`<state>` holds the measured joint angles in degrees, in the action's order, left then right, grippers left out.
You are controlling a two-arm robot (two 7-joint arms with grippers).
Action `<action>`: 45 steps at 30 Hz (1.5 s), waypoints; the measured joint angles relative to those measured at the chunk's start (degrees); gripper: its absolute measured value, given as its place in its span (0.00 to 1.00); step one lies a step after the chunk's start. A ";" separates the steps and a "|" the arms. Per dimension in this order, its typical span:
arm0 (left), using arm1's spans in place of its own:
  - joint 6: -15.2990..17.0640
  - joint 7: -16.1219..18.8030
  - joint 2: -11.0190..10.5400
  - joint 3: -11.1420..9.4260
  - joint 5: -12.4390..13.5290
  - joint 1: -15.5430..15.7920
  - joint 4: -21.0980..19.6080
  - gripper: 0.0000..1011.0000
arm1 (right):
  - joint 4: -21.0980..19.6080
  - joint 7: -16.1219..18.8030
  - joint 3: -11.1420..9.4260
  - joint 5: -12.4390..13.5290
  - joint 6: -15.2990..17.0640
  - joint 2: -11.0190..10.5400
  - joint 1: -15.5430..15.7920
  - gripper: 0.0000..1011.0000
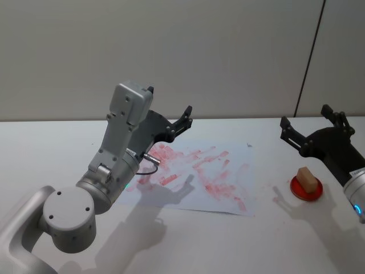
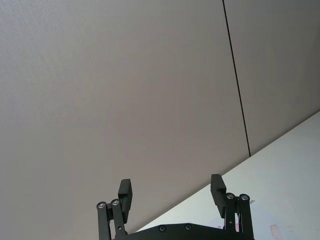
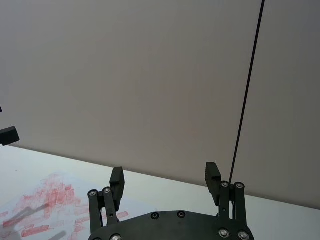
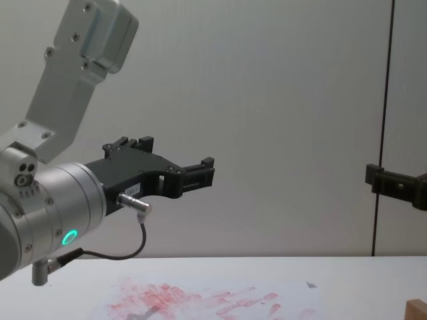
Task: Use the one hand to pick up the stamp and affix it onto the A4 paper.
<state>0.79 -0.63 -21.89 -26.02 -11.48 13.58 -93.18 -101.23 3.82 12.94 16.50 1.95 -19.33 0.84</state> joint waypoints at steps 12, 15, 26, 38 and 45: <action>0.00 0.00 0.00 0.00 0.00 0.00 0.00 0.99 | 0.00 0.01 0.00 -0.04 0.00 0.00 0.00 0.99; 0.00 0.00 0.00 0.00 0.00 0.00 0.00 0.99 | 0.00 0.01 0.00 -0.04 0.00 0.00 0.00 0.99; 0.00 0.00 0.00 0.00 0.00 0.00 0.00 0.99 | 0.00 0.01 0.00 -0.04 0.00 0.00 0.00 0.99; 0.00 0.00 0.00 0.00 0.00 0.00 0.00 0.99 | -0.28 0.28 -0.26 0.52 0.41 -0.24 0.12 0.99; 0.00 0.00 0.00 0.00 0.00 0.00 0.00 0.99 | -2.10 0.56 -1.19 2.16 2.71 -2.00 1.88 0.99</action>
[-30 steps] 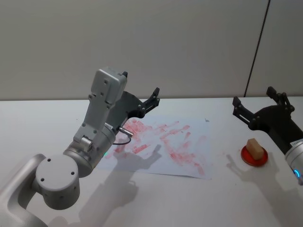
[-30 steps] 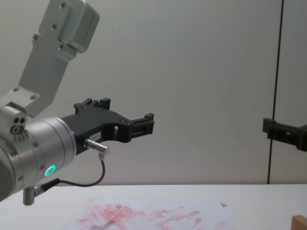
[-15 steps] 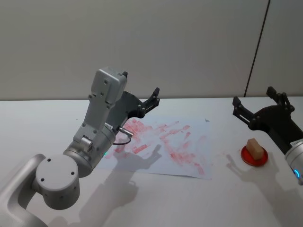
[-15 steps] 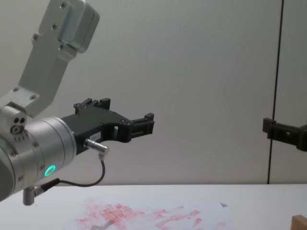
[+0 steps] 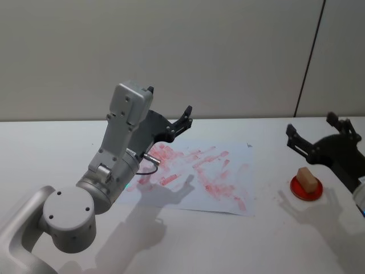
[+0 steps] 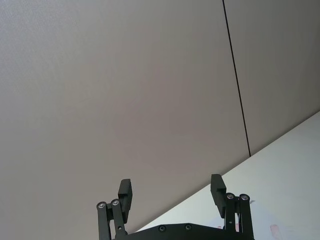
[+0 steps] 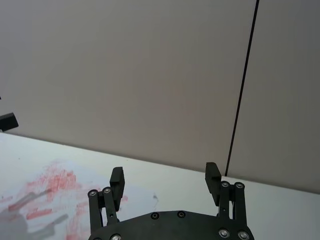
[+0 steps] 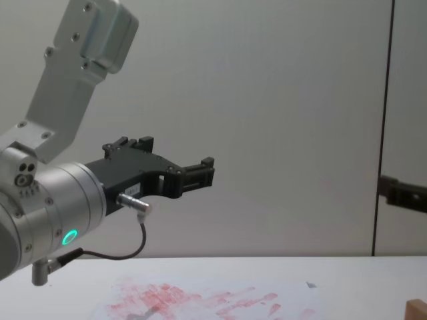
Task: Use the one hand to pick up the stamp and affix it onto the A4 paper.
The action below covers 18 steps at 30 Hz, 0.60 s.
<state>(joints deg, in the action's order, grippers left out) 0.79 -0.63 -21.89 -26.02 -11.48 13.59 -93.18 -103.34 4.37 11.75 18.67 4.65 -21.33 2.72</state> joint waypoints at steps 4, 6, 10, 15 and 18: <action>0.00 0.00 0.00 0.00 0.00 0.00 0.00 0.99 | -1.12 -0.01 -0.71 1.23 1.72 -1.42 1.49 0.99; 0.00 0.00 0.00 0.00 0.00 0.00 0.00 0.99 | -1.81 -0.15 -1.25 2.01 2.84 -2.44 2.64 0.99; 0.00 0.00 0.00 0.00 0.00 0.00 0.00 0.99 | -2.55 -0.63 -2.14 3.12 4.48 -4.03 4.40 0.99; 0.00 0.00 0.00 0.00 0.00 0.00 0.00 0.99 | -2.97 -1.33 -3.09 3.97 6.16 -5.65 6.11 0.99; 0.00 0.00 0.00 0.00 0.00 0.00 0.00 0.99 | -2.68 -1.75 -3.43 3.86 6.53 -6.20 6.62 0.99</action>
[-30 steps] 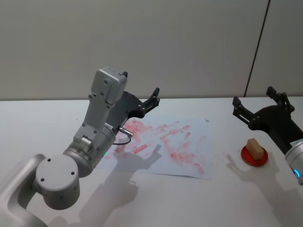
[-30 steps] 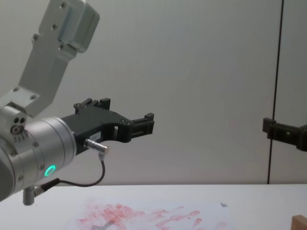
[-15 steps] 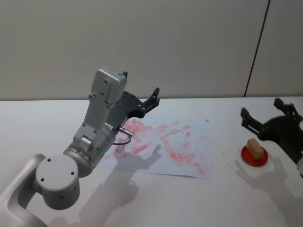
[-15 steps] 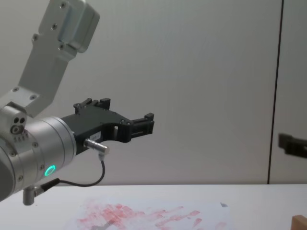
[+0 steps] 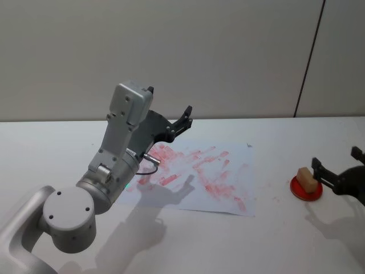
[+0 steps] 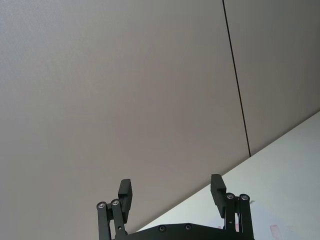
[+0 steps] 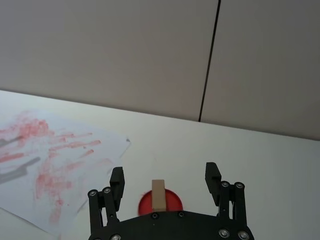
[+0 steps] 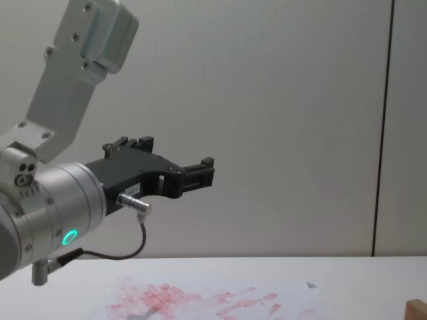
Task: Use the one hand to pick up the stamp and affix it onto the A4 paper.
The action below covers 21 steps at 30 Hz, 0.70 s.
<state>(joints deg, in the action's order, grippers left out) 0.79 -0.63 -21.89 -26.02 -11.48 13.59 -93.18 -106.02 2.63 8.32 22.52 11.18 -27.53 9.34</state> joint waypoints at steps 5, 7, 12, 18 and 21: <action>0.00 0.00 0.00 0.00 0.00 0.00 0.00 0.99 | 1.71 -0.11 -0.07 -1.16 0.25 -0.10 -0.37 0.99; 0.00 0.00 0.00 0.00 0.00 0.00 0.00 0.99 | 2.20 0.06 -0.05 -1.55 0.31 -0.03 -0.61 0.99; 0.00 0.00 0.00 0.00 0.00 0.00 0.00 0.99 | 4.50 1.80 0.45 -3.22 0.87 0.54 -2.07 0.99; 0.00 0.00 0.00 0.00 0.00 0.00 0.00 0.99 | 7.77 4.11 1.39 -5.32 2.03 1.81 -4.49 0.99; 0.00 0.00 0.00 0.00 0.00 0.00 0.00 0.99 | 9.46 5.15 1.88 -6.36 2.55 2.52 -5.71 0.99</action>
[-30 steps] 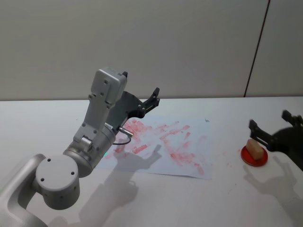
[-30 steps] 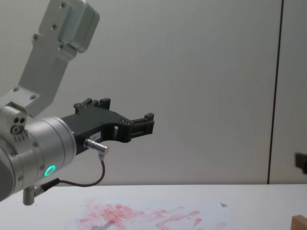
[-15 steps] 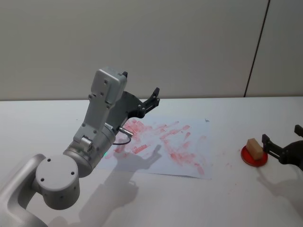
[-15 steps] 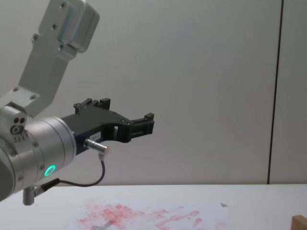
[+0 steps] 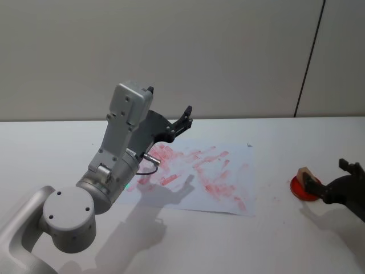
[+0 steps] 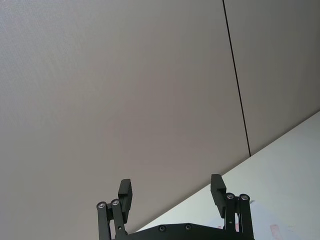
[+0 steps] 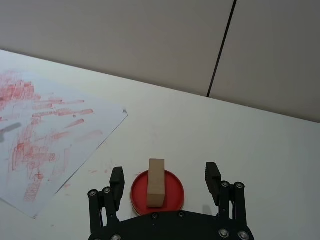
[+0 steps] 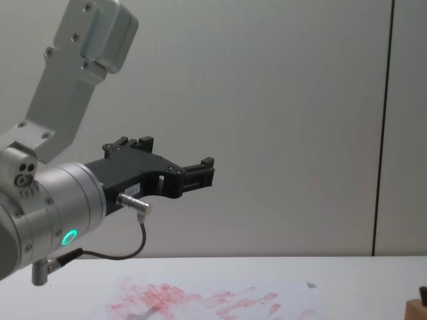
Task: Use the one hand to pick up the stamp and affix it onto the A4 paper.
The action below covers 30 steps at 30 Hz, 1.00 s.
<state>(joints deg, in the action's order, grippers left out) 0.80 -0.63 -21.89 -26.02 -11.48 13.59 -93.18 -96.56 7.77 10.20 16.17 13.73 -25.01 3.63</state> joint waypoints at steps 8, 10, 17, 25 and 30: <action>0.00 0.00 0.00 0.00 0.00 0.00 0.00 0.99 | 3.98 1.64 1.12 -2.01 1.00 1.83 -2.82 0.99; 0.00 0.00 0.00 0.00 0.00 0.00 0.00 0.99 | 4.89 1.88 1.38 -2.44 1.21 2.26 -3.48 0.99; 0.00 0.00 0.00 0.00 0.00 0.00 0.00 0.99 | 7.49 2.45 2.07 -3.53 1.59 3.53 -5.15 0.99; 0.00 0.00 0.00 0.00 0.00 0.00 0.00 0.99 | 9.16 2.79 2.51 -4.20 1.79 4.34 -6.20 0.83; 0.00 0.00 0.00 0.00 0.00 0.00 0.00 0.99 | 9.81 2.94 2.68 -4.49 1.87 4.66 -6.62 0.71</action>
<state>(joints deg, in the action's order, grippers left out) 0.80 -0.63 -21.89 -26.03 -11.48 13.59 -93.18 -86.75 10.71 12.88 11.68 15.60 -20.35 -3.00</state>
